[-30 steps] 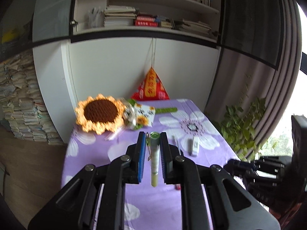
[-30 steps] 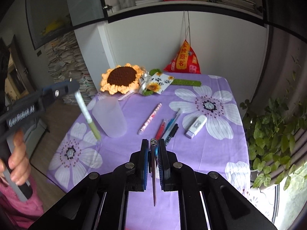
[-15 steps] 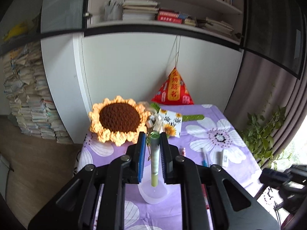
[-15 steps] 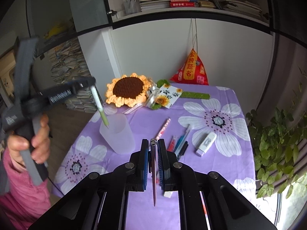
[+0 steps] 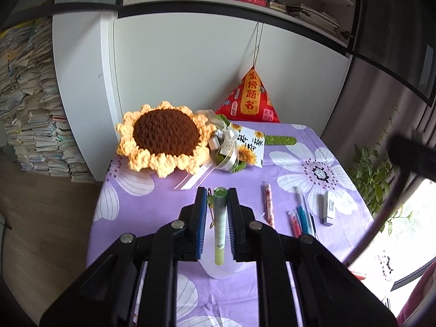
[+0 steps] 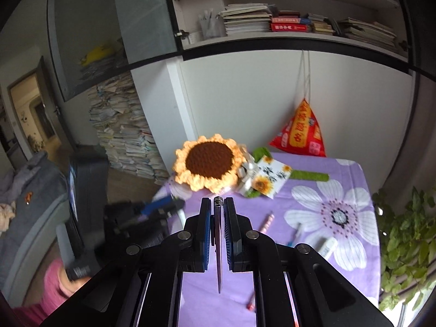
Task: Organize stationery
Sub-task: 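Drop the light green pen into the cup with the left tool while the right drops the silver pen in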
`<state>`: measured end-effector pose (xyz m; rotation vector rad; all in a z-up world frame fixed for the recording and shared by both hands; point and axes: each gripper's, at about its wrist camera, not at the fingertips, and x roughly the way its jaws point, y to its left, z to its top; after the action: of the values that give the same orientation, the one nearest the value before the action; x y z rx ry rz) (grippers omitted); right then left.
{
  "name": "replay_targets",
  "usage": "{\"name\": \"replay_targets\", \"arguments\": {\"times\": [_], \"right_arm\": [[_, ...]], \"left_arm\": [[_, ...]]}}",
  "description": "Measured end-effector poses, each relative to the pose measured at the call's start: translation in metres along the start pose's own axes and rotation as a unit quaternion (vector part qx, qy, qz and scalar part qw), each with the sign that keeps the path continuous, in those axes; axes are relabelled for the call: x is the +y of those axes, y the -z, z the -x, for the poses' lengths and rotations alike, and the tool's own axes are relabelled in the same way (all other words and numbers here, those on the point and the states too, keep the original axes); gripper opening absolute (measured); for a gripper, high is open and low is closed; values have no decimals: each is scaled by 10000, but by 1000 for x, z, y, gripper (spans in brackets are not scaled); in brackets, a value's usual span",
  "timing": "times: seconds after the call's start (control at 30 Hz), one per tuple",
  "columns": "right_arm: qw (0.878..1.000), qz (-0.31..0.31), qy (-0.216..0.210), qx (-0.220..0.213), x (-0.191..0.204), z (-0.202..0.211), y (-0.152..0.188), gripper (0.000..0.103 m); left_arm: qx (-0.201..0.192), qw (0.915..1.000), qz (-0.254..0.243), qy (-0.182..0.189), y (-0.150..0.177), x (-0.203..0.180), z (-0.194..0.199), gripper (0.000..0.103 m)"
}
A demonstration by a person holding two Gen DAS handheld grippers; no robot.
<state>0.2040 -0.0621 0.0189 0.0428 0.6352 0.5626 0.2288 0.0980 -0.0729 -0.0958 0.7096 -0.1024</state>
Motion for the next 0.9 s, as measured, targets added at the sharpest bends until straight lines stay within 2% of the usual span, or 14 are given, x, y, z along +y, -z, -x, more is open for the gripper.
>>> {"name": "replay_targets", "arguments": {"times": [0.33,0.4,0.47,0.53,0.67,0.9], "right_arm": [[9992,6,-383,136,13,-45,-23,10],[9989,-30,-443,163,13,-53,-24,10],[9988,-50,-456,179,13,-60,-25,10],[9986,-72,-487,177,14,-67,-26,10],[9987,-28,-476,180,17,-78,-25,10],[9984,150,-425,337,27,-105,-9,10]], "left_arm": [[58,9998,155,138,10,6,1,14],[39,9997,171,155,11,8,3,20],[0,9996,238,178,12,10,8,37],[-139,9991,332,205,14,14,19,44],[-376,9982,432,157,20,22,36,47],[-264,9974,669,-86,37,40,36,49]]}}
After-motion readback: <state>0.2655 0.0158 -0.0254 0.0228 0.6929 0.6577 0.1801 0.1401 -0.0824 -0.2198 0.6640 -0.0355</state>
